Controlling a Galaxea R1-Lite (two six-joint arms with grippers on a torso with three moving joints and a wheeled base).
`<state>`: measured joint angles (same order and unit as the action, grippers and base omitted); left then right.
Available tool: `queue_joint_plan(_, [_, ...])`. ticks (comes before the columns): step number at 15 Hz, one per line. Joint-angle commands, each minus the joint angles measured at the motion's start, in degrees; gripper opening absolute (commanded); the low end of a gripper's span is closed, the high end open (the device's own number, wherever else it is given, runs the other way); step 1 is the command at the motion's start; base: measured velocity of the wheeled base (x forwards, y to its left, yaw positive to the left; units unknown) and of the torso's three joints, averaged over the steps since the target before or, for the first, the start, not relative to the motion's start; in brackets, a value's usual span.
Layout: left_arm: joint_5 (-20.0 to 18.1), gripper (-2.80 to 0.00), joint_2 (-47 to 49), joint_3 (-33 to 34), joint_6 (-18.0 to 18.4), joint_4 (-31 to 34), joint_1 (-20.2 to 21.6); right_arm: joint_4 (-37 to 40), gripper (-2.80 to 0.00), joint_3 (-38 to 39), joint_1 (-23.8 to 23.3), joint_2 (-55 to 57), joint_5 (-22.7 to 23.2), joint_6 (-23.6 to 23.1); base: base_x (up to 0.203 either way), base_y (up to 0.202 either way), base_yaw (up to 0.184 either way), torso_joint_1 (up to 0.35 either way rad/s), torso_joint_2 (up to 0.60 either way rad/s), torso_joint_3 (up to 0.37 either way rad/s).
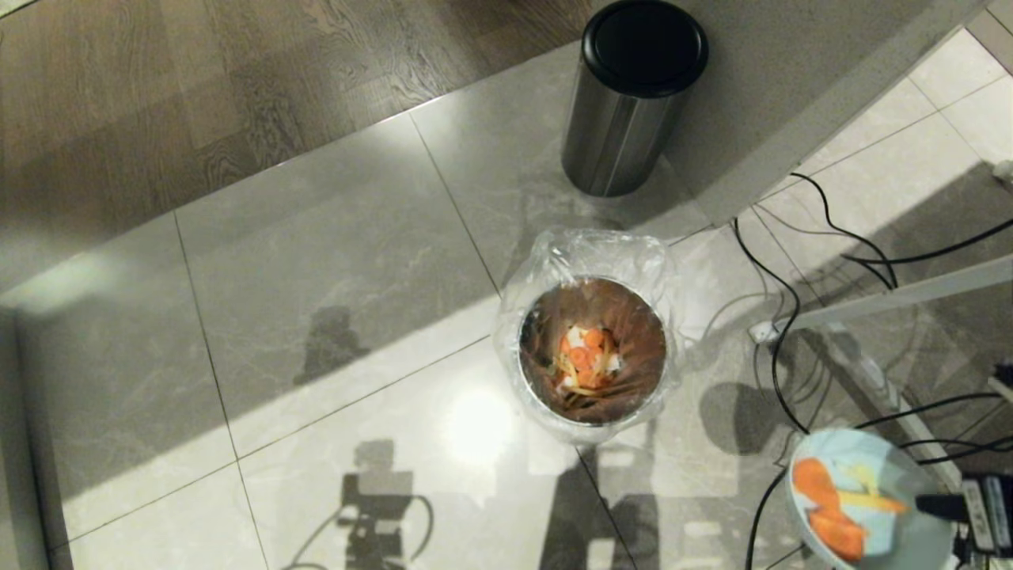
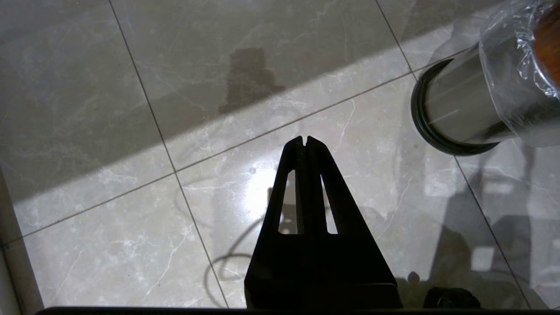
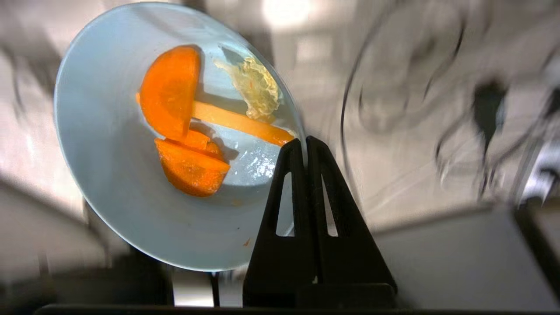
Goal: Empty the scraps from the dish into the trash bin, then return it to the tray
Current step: Move the bowl over the trash can, then pour the leftover food from the bowl into the trash can
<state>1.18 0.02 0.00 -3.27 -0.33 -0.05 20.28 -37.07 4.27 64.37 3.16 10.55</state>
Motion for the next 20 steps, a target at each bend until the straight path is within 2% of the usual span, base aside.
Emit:
queue_joint_plan(1, [0.0,-2.8,0.1,0.0,0.0,0.0,0.0,-2.5,-2.8,-7.0,0.0,8.3,-0.9,0.4,0.0,0.0,0.0,0.0,0.0,0.0])
queue_joint_plan(5, [0.0,-2.8,0.1,0.0,-0.1,0.0,0.0,-3.3,-2.8,-17.2,0.1,13.0,-3.5,1.0,0.0,0.0,0.0,0.0,0.0,0.0])
queue_joint_plan(9, [0.0,-2.8,0.1,0.0,0.0,0.0,0.0,-8.8,-2.8,-21.5,2.1,13.9,-3.8,0.7,0.0,0.0,0.0,0.0,0.0,0.0])
queue_joint_plan(17, [0.0,-2.8,0.1,0.0,0.0,0.0,0.0,-19.5,-2.8,-25.9,13.7,16.5,-3.9,0.2,0.0,0.0,0.0,0.0,0.0,0.0])
queue_joint_plan(20, [0.0,-2.8,0.1,0.0,-0.1,0.0,0.0,-25.5,-2.8,-24.7,18.1,16.9,-4.3,-5.8,0.0,0.0,0.0,0.0,0.0,0.0])
